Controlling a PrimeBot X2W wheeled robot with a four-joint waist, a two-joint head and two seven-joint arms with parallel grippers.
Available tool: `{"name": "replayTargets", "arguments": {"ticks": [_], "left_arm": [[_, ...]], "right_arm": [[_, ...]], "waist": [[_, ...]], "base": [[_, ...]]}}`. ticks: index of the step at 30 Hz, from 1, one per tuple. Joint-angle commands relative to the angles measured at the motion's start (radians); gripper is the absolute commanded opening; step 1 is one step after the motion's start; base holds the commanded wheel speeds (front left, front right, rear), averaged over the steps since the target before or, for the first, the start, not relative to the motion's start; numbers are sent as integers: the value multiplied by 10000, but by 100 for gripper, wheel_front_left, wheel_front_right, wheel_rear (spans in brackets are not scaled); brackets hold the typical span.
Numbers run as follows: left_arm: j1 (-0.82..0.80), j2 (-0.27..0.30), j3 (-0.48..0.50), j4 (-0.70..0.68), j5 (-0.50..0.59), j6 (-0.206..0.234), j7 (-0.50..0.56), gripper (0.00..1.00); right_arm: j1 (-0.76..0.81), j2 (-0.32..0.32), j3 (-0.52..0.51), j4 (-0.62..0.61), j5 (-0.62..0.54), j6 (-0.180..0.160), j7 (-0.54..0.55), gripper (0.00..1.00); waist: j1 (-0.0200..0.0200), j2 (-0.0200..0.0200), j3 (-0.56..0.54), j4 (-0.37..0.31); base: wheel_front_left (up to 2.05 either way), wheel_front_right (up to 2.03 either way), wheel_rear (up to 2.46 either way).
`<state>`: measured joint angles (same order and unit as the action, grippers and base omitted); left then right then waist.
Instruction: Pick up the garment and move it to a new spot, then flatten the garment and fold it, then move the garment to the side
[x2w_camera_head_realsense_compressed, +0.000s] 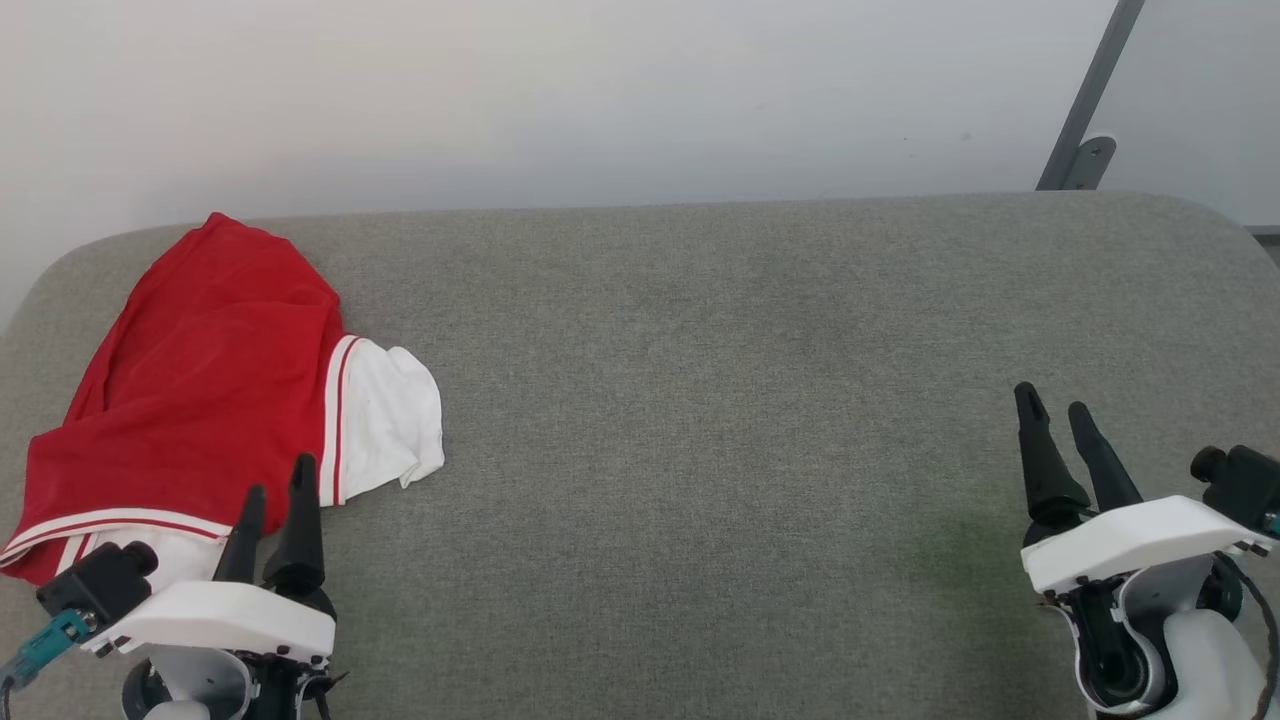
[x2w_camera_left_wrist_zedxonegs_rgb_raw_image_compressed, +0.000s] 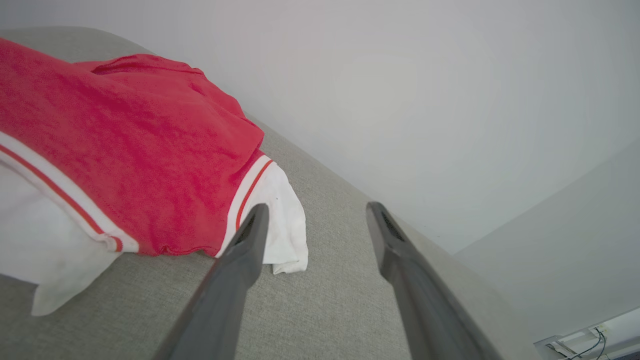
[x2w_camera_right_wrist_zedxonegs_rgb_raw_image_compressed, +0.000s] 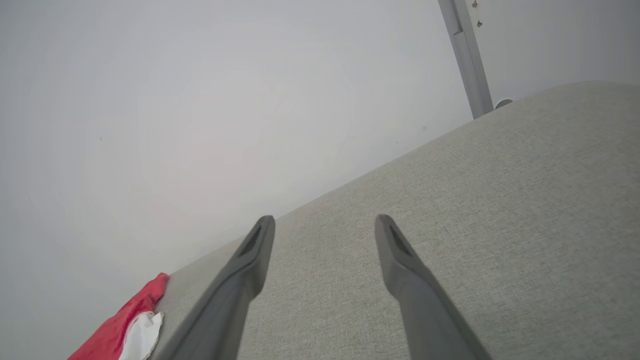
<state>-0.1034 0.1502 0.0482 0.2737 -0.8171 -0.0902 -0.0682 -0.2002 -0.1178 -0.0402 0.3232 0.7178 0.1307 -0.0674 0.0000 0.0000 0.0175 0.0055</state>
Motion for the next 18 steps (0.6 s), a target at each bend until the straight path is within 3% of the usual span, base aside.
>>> {"name": "replayTargets", "arguments": {"ticks": [1, 18], "left_arm": [[-273, 98, -22, -132, 270, 40, -98, 100], [-236, 499, -466, 50, 2533, 278, -643, 100]], "right_arm": [[-295, -21, -19, -136, -317, 0, -107, 100], [-471, -5, -30, 46, -3232, 0, -653, 100]], "waist": [[0, 0, 1, 0], [0, 0, 103, -33]], "base": [[0, 0, 0], [0, 0, 0]]}}
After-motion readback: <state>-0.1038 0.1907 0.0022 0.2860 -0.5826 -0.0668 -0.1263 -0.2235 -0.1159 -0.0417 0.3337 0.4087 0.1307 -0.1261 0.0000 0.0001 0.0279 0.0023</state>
